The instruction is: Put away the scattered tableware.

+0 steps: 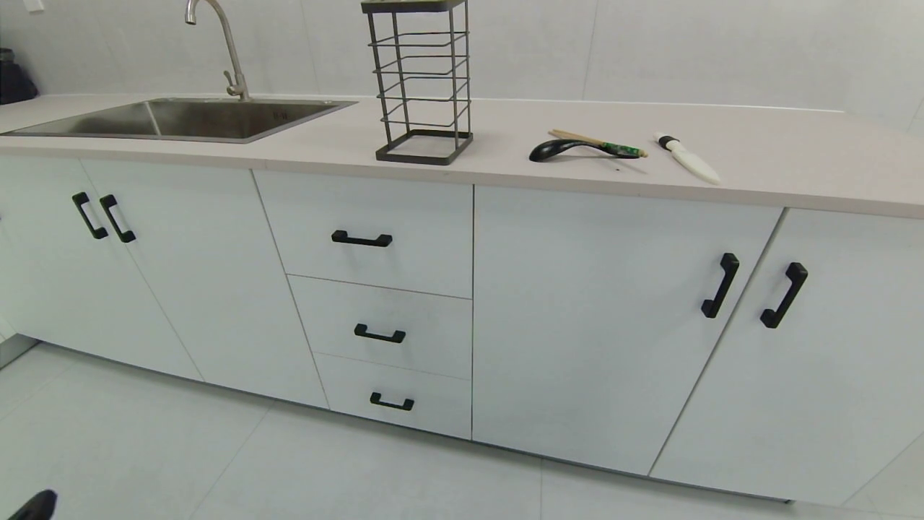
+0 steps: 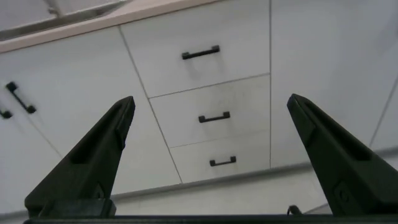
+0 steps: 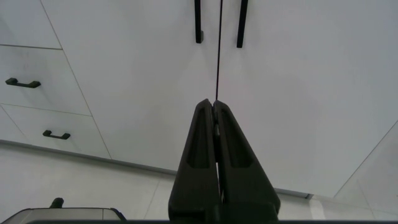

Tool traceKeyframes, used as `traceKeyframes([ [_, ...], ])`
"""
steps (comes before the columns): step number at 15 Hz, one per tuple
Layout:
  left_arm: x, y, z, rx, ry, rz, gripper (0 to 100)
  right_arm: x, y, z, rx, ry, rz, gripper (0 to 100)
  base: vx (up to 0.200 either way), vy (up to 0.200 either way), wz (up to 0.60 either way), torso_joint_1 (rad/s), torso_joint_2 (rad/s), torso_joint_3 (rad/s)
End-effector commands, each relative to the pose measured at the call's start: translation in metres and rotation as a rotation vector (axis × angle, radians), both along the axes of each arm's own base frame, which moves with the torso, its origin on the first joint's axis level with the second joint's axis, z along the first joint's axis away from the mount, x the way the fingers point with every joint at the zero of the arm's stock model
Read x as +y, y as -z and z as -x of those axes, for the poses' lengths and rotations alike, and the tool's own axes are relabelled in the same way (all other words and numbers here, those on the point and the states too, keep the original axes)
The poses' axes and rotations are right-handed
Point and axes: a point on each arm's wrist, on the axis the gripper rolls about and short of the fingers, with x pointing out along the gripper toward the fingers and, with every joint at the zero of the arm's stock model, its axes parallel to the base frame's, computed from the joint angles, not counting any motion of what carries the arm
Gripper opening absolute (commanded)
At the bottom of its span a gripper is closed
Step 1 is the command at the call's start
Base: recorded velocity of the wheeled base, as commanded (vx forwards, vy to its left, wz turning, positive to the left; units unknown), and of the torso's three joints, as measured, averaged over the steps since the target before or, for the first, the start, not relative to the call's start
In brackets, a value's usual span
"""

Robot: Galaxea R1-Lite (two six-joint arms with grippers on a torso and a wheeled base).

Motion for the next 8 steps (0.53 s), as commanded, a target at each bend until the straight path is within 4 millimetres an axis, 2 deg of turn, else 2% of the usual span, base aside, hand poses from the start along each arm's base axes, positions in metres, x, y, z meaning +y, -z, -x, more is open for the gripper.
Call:
traceKeyframes([
  [1, -0.003, -0.005, -0.023, 0.093, 0.077, -0.063, 100, 0.0, 0.0, 0.0, 0.0, -0.001, 0.0, 0, 0.0, 0.0, 0.0, 0.0, 0.0, 0.0],
  [3, -0.009, 0.001, -0.045, 0.225, 0.27, -0.062, 100, 0.0, 0.0, 0.0, 0.0, 0.0, 0.0, 0, 0.0, 0.0, 0.0, 0.0, 0.0, 0.0],
  [6, -0.014, 0.011, -0.065, 0.36, 0.356, -0.07, 100, 0.0, 0.0, 0.0, 0.0, 0.0, 0.0, 0, 0.0, 0.0, 0.0, 0.0, 0.0, 0.0],
  [8, -0.017, 0.023, -0.075, 0.419, 0.387, -0.143, 100, 0.0, 0.0, 0.0, 0.002, 0.0, 0.0, 0, 0.0, 0.0, 0.0, 0.0, 0.0, 0.0],
])
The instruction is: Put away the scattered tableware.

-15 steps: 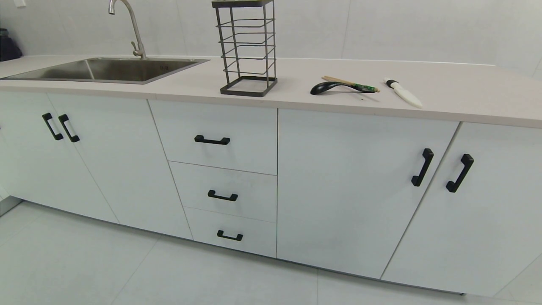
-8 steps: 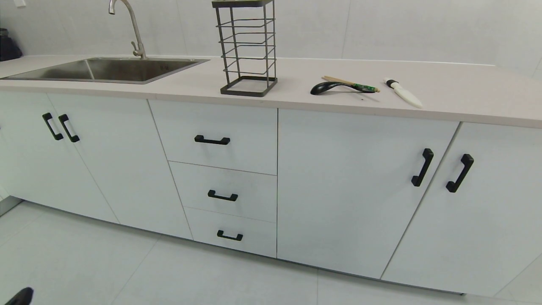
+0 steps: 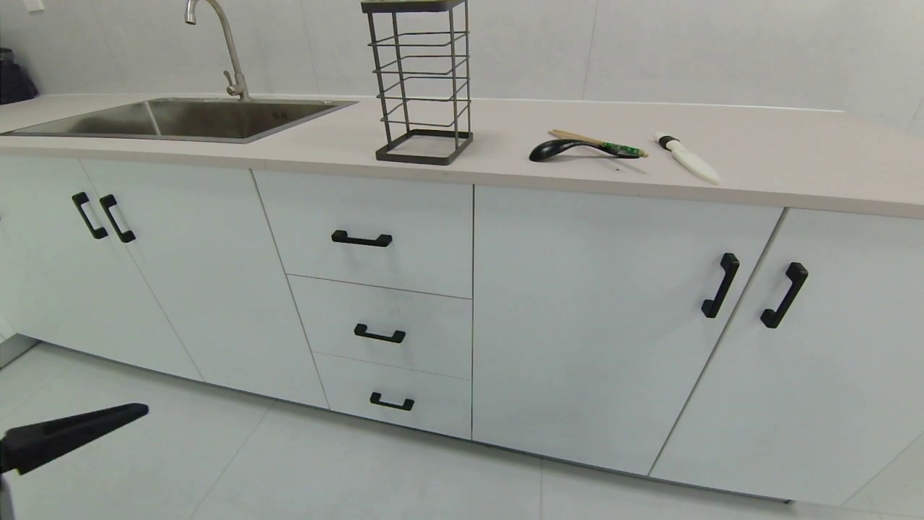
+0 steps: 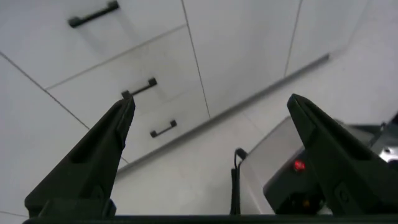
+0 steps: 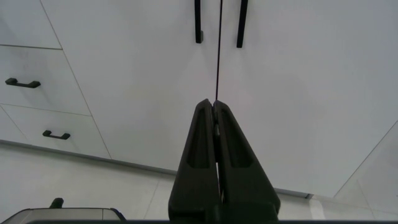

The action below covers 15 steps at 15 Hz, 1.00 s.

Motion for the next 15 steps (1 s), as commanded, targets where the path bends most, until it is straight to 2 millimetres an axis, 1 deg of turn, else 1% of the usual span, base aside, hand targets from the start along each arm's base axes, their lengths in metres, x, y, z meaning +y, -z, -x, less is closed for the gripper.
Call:
traceKeyframes([
  [1, -0.005, 0.018, -0.024, 0.115, 0.065, -0.113, 100, 0.0, 0.0, 0.0, 0.002, 0.0, 0.0, 0, 0.0, 0.0, 0.0, 0.0, 0.0, 0.0],
  [3, -0.008, 0.03, -0.047, 0.108, 0.135, -0.303, 100, 0.0, 0.0, 0.0, 0.002, 0.0, 0.0, 0, 0.0, 0.0, 0.0, 0.0, 0.0, 0.0],
  [4, -0.009, 0.034, -0.055, 0.118, 0.142, -0.36, 100, 0.0, 0.0, 0.0, 0.002, 0.0, 0.0, 0, 0.0, 0.0, 0.0, 0.0, 0.0, 0.0],
  [6, -0.01, 0.041, -0.065, 0.164, 0.125, -0.41, 100, 0.0, 0.0, 0.0, 0.002, -0.002, 0.0, 0, 0.0, 0.0, 0.0, 0.0, 0.0, 0.0],
  [8, -0.013, 0.045, -0.093, 0.202, 0.104, -0.458, 100, 0.0, 0.0, 0.0, 0.001, 0.0, 0.0, 0, 0.0, 0.0, 0.0, 0.0, 0.0, 0.0],
  [9, -0.016, 0.047, -0.111, 0.182, 0.115, -0.487, 100, 0.0, 0.0, 0.0, 0.001, 0.0, 0.001, 0, 0.0, 0.0, 0.0, 0.0, 0.0, 0.0],
  [10, -0.017, 0.052, -0.123, 0.167, 0.123, -0.52, 100, 0.0, 0.0, 0.0, 0.002, 0.0, 0.0, 0, 0.0, 0.0, 0.0, 0.0, 0.0, 0.0],
  [11, -0.017, 0.054, -0.127, 0.164, 0.124, -0.54, 100, 0.0, 0.0, 0.0, 0.001, 0.0, 0.0, 0, 0.0, 0.0, 0.0, 0.0, 0.0, 0.0],
  [12, -0.02, 0.063, -0.134, 0.197, 0.12, -0.584, 100, 0.0, 0.0, 0.0, 0.001, 0.0, 0.001, 0, 0.0, 0.0, 0.0, 0.0, 0.0, 0.0],
  [14, -0.023, 0.072, -0.139, 0.242, 0.112, -0.617, 100, 0.0, 0.0, 0.0, 0.0, -0.003, 0.001, 0, 0.0, 0.0, 0.0, 0.0, 0.0, 0.0],
  [15, -0.023, 0.073, -0.14, 0.251, 0.103, -0.624, 100, 0.0, 0.0, 0.0, 0.0, -0.002, 0.001, 0, 0.0, 0.0, 0.0, 0.0, 0.0, 0.0],
])
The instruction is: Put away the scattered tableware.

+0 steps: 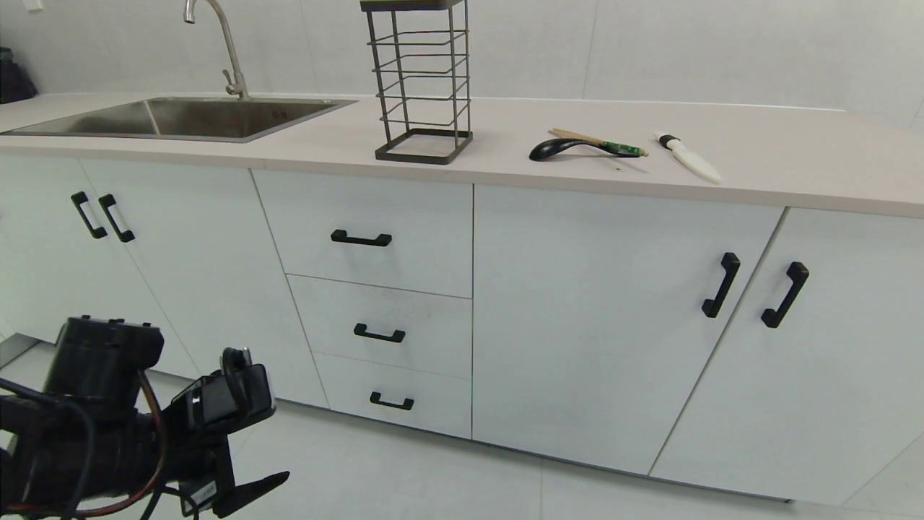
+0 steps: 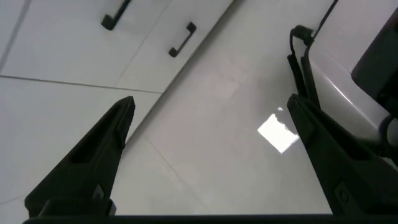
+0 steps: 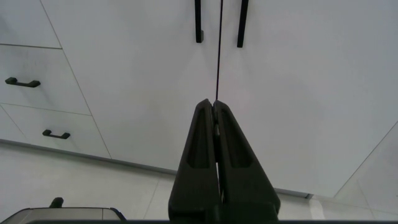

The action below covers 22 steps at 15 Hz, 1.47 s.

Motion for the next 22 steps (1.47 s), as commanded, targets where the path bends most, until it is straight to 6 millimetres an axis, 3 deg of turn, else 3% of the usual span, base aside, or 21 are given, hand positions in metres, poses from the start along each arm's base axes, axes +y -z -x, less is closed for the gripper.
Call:
traceKeyframes([
  [1, -0.002, 0.01, -0.008, 0.055, -0.016, -0.032, 100, 0.0, 0.0, 0.0, 0.0, 0.0, 0.0, 0, 0.0, 0.0, 0.0, 0.0, 0.0, 0.0],
  [6, -0.013, 0.011, 0.002, 0.138, -0.073, 0.032, 100, 0.0, 0.0, 0.0, 0.0, -0.002, 0.0, 0, 0.12, 0.0, 0.0, -0.001, 0.0, 0.002],
  [11, -0.009, 0.022, 0.01, 0.188, -0.099, 0.026, 100, 0.0, 0.0, 0.0, 0.0, -0.002, -0.001, 0, 0.2, 0.0, 0.0, 0.004, 0.0, 0.002],
  [13, -0.006, 0.029, 0.012, 0.218, -0.105, 0.014, 100, 0.0, 0.0, 0.0, 0.0, 0.0, -0.001, 0, 0.0, 0.0, 0.0, 0.0, 0.0, 0.0],
  [19, -0.02, 0.036, -0.033, 0.044, 0.129, -0.103, 100, 0.0, 0.0, 0.0, 0.002, -0.002, -0.001, 0, 0.0, 0.0, 0.0, 0.0, 0.0, 0.0],
  [22, -0.021, 0.052, -0.064, 0.021, 0.263, -0.161, 100, 0.0, 0.0, 0.0, 0.002, 0.0, -0.001, 0, 0.0, 0.0, 0.0, 0.0, 0.0, 0.0],
])
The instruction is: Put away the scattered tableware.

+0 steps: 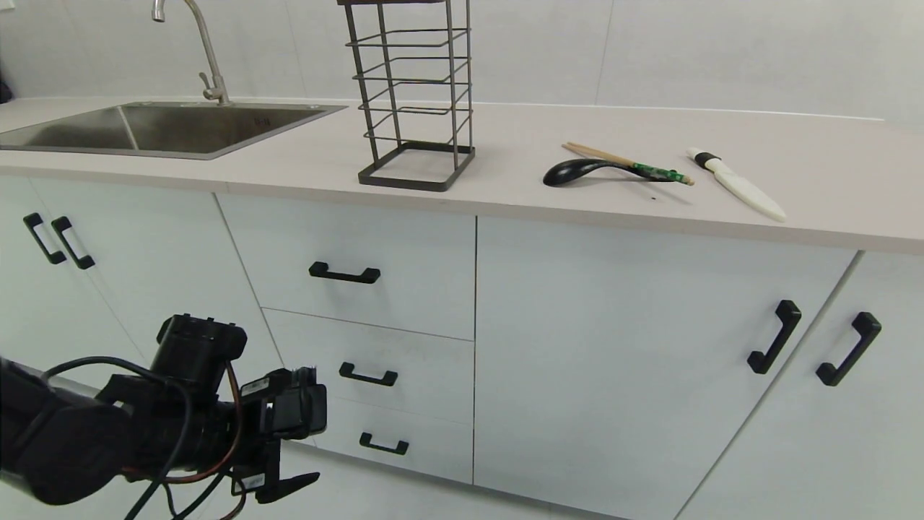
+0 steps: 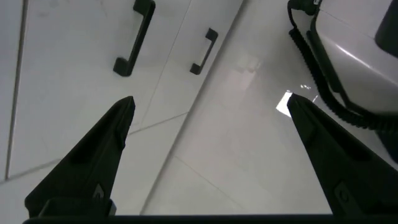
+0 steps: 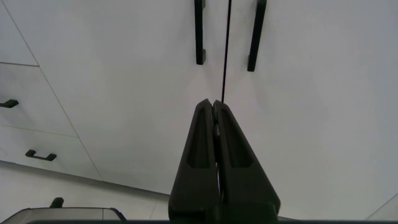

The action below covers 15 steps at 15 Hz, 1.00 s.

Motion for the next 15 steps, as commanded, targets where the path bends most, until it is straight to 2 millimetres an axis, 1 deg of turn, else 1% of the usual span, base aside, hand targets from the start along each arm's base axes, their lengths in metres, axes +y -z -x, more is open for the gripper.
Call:
traceKeyframes([
  [1, -0.001, 0.017, -0.025, 0.02, 0.048, -0.028, 100, 0.0, 0.0, 0.0, 0.0, 0.0, 0.0, 0, 0.0, 0.0, 0.0, 0.0, 0.0, 0.0],
  [2, -0.003, 0.023, -0.038, 0.011, 0.082, -0.037, 100, 0.0, 0.0, 0.0, 0.002, 0.0, 0.0, 0, 0.0, 0.0, 0.0, 0.0, 0.0, 0.0],
  [4, -0.008, 0.034, -0.052, 0.01, 0.147, -0.045, 100, 0.0, 0.0, 0.0, 0.0, -0.002, 0.0, 0, 0.0, 0.0, 0.0, 0.0, 0.0, 0.0],
  [6, -0.011, 0.041, -0.058, 0.005, 0.191, -0.065, 100, 0.0, 0.0, 0.0, 0.0, 0.0, 0.0, 0, 0.0, 0.0, 0.0, 0.0, 0.0, 0.0],
  [9, -0.012, 0.05, -0.076, 0.002, 0.184, -0.066, 100, 0.0, 0.0, 0.0, 0.002, 0.0, 0.0, 0, 0.0, 0.0, 0.0, 0.0, 0.0, 0.0],
  [11, -0.014, 0.054, -0.08, 0.005, 0.188, -0.066, 100, 0.0, 0.0, 0.0, 0.002, 0.0, 0.0, 0, 0.0, 0.0, 0.0, 0.0, 0.0, 0.0],
  [13, -0.014, 0.062, -0.083, 0.024, 0.185, -0.068, 100, 0.0, 0.0, 0.0, 0.002, 0.0, 0.0, 0, 0.0, 0.0, 0.0, 0.0, 0.0, 0.0],
  [15, -0.019, 0.069, -0.095, 0.023, 0.19, -0.067, 100, 0.0, 0.0, 0.0, 0.002, 0.0, 0.0, 0, 0.0, 0.0, 0.0, 0.0, 0.0, 0.0],
])
